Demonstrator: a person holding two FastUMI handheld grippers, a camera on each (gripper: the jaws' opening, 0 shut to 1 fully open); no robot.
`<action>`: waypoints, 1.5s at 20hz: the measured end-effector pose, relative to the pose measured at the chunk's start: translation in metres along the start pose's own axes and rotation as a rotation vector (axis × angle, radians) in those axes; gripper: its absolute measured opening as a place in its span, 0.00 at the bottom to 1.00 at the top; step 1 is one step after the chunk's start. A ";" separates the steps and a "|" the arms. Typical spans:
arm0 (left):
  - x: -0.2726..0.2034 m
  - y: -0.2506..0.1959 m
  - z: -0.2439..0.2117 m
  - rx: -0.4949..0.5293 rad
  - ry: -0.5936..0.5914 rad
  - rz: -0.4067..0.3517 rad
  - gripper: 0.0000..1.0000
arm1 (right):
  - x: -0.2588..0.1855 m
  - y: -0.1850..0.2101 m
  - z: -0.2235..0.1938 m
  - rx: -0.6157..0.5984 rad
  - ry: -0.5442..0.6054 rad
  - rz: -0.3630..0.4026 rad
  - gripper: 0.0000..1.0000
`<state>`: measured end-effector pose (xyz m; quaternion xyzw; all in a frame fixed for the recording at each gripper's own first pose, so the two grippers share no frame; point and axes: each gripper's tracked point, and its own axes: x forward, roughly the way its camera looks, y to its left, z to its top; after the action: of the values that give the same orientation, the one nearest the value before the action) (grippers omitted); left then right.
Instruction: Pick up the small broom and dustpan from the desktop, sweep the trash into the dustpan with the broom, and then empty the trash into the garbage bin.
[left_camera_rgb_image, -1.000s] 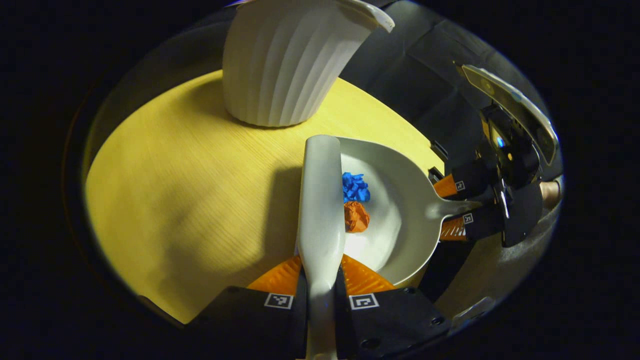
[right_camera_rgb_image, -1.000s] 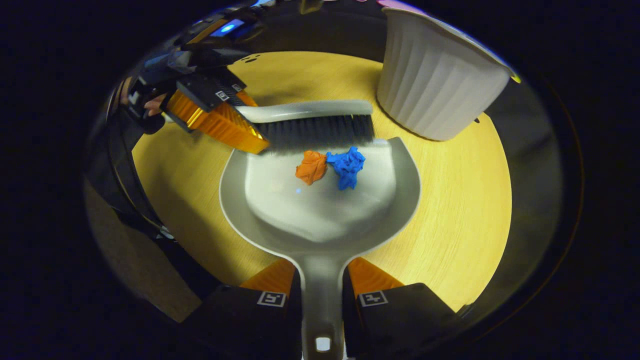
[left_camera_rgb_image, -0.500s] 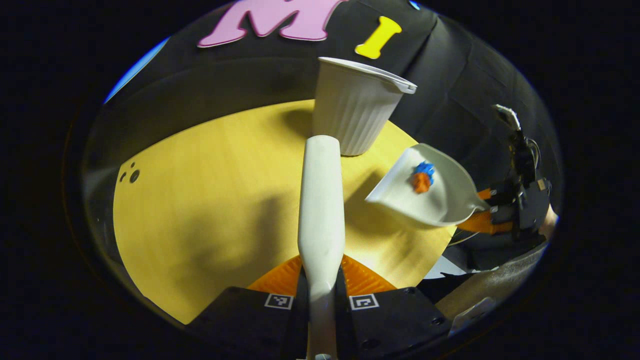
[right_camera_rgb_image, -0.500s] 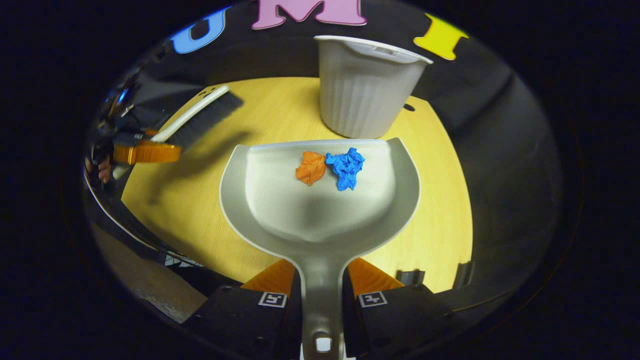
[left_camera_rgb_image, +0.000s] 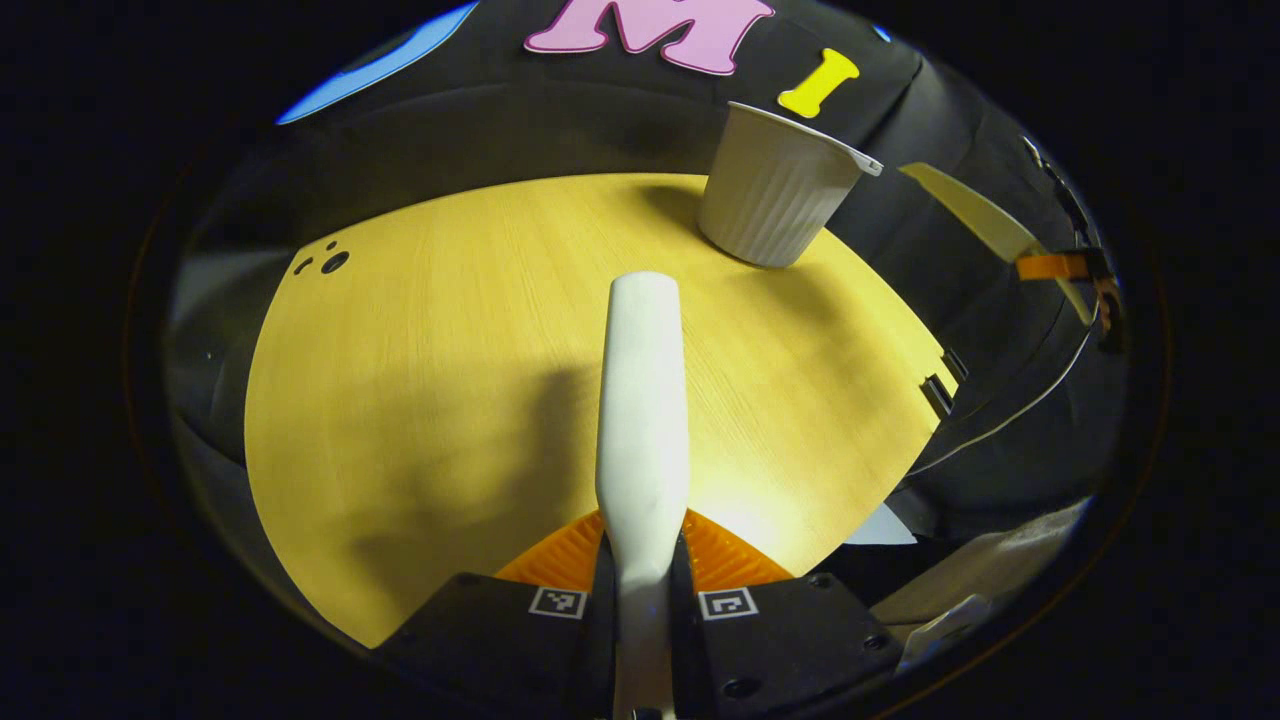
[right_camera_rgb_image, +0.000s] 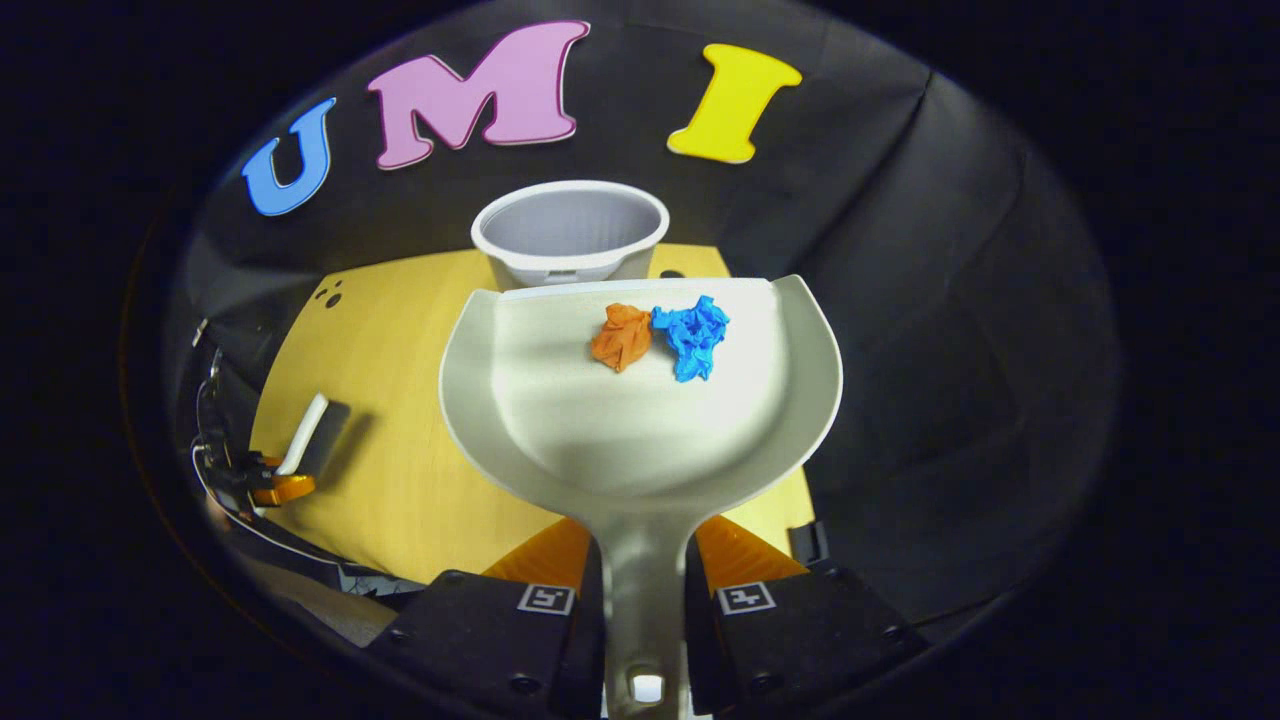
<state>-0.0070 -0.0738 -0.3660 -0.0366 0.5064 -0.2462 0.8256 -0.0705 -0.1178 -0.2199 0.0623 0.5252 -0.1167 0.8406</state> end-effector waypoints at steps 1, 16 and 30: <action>0.000 0.000 -0.001 -0.010 0.000 -0.005 0.27 | 0.003 -0.007 0.018 -0.010 -0.016 -0.020 0.37; -0.004 0.000 -0.002 -0.061 -0.013 0.000 0.27 | 0.055 -0.042 0.184 -0.578 -0.058 -0.355 0.36; 0.002 0.001 -0.004 -0.113 -0.012 0.001 0.27 | 0.081 -0.033 0.201 -0.922 0.119 -0.368 0.36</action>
<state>-0.0096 -0.0732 -0.3696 -0.0844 0.5145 -0.2163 0.8254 0.1297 -0.2057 -0.2035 -0.4029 0.5715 -0.0151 0.7148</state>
